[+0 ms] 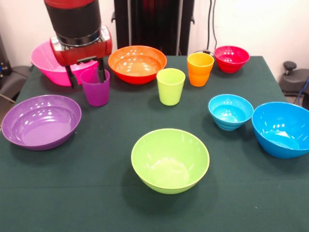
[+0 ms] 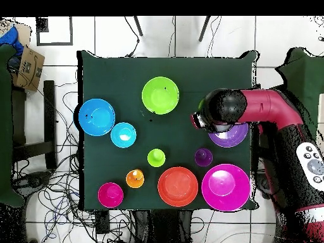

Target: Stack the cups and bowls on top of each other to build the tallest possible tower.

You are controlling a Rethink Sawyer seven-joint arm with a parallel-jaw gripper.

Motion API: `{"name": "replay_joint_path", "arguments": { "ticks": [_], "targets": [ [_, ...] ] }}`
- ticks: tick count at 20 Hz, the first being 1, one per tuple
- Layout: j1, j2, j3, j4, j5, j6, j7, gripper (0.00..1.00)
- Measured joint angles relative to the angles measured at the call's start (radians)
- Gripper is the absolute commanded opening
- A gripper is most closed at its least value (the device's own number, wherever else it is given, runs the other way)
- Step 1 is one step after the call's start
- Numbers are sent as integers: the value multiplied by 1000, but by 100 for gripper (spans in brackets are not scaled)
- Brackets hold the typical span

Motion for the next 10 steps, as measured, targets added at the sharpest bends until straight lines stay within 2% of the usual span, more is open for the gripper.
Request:
{"name": "replay_joint_path", "arguments": {
  "ticks": [10],
  "targets": [
    [-10, -4, 2, -1, 1, 0, 0, 100]
  ]
}}
